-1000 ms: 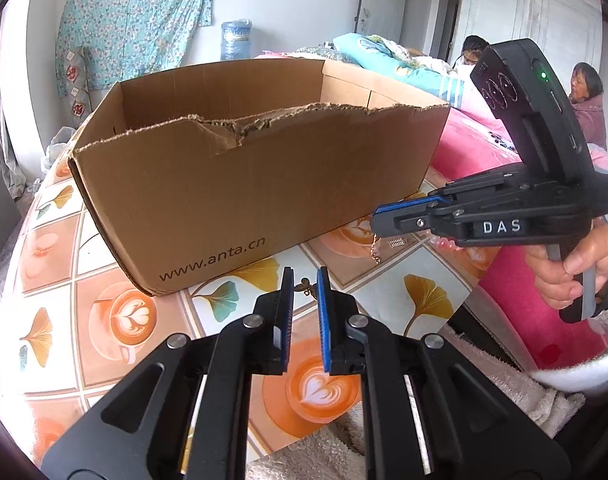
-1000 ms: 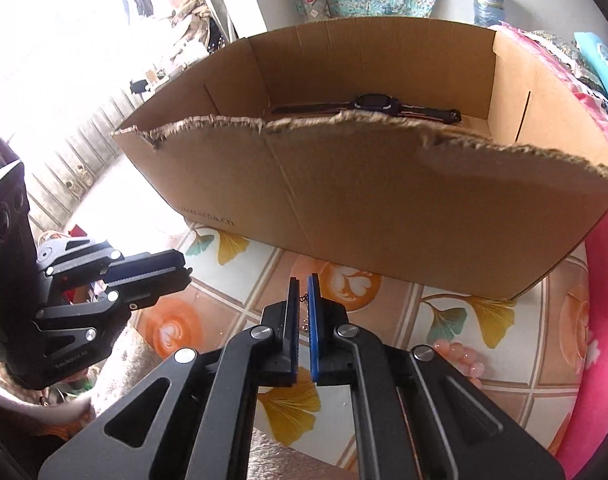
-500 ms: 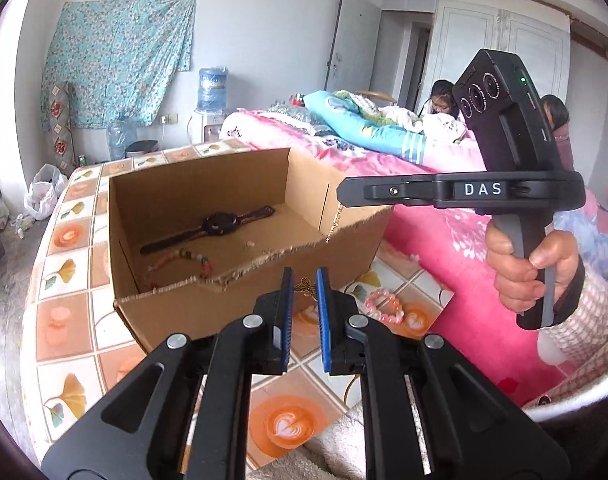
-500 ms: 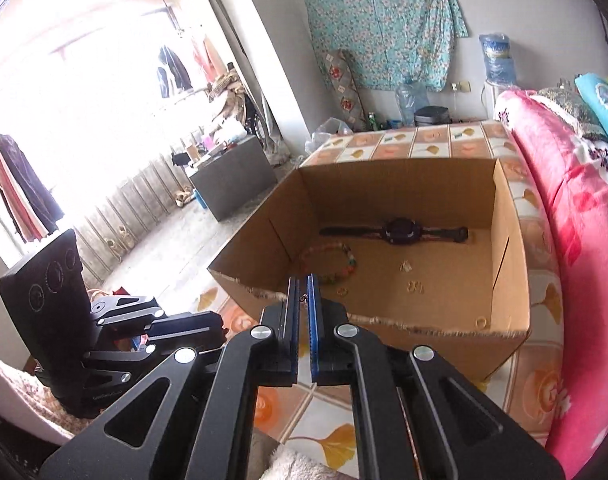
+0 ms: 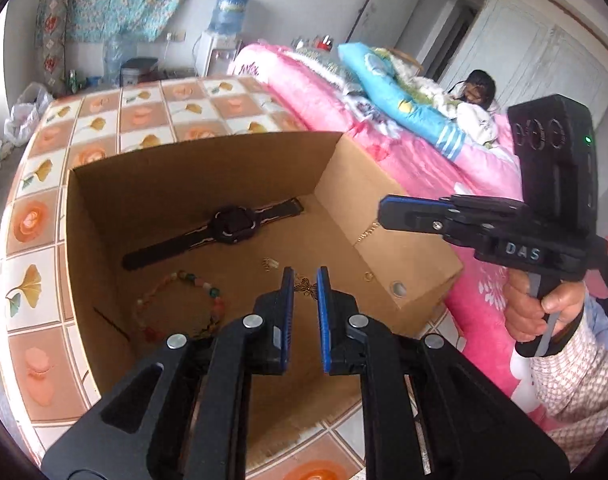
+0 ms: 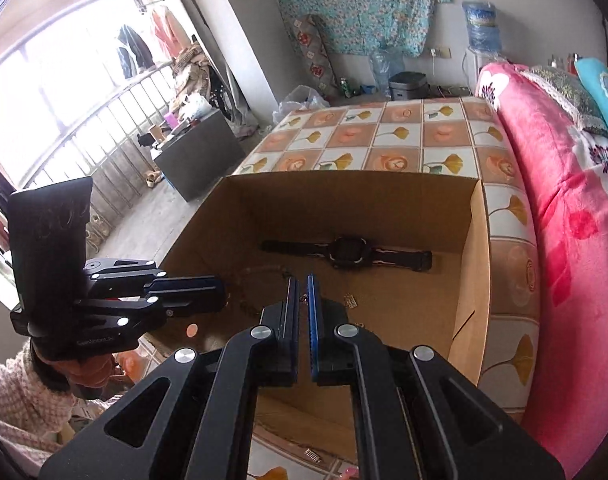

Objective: Organize jewelry
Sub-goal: 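Carry the gold chain over the box and open the right gripper, then open the left gripper while moving both tools back toward the pink bracelet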

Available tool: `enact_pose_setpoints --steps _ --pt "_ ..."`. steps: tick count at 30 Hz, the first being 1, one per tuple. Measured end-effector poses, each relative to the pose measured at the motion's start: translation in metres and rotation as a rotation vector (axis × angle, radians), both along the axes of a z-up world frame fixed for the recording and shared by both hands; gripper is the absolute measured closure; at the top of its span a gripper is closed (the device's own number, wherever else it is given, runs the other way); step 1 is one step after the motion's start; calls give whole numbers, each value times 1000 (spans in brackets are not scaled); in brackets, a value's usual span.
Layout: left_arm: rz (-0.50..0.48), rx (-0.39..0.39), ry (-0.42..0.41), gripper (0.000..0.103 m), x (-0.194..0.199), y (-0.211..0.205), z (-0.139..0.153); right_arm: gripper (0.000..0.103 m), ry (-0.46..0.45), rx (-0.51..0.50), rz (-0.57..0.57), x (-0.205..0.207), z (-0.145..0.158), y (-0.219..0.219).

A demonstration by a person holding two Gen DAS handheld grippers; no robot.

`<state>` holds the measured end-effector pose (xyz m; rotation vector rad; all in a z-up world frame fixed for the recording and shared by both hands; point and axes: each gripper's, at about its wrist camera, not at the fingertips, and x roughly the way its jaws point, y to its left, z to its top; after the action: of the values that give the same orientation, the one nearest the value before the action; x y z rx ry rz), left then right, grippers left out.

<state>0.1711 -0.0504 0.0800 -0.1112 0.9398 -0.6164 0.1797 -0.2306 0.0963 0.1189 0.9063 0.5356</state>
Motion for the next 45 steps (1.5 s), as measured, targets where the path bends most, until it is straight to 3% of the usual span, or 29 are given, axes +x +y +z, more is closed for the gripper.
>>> enact_pose_setpoints --steps 5,11,13,25,27,28,30,33,38,45 --pt "23 0 193 93 51 3 -29 98 83 -33 -27 29 -18 -8" --pt "32 1 310 91 73 -7 -46 98 113 -48 -30 41 -27 -12" --pt "44 -6 339 84 76 -7 -49 98 110 -44 -36 43 -28 -14" --pt "88 -22 353 77 75 4 -51 97 85 -51 -48 43 -20 -15" --pt "87 -26 349 76 75 6 -51 86 94 -47 -53 45 -22 -15" --pt "88 -26 352 76 75 6 -51 74 95 -49 -62 46 -23 -16" --pt "94 -25 353 76 75 8 -52 70 90 -56 -78 46 -22 -17" --pt "112 -56 317 76 73 13 -45 70 77 -42 -95 43 -17 -20" --pt "127 -147 149 67 43 31 -12 69 9 22 -97 19 4 -22" --pt "64 -175 -165 34 -53 50 33 59 -88 121 -39 -43 24 -19"
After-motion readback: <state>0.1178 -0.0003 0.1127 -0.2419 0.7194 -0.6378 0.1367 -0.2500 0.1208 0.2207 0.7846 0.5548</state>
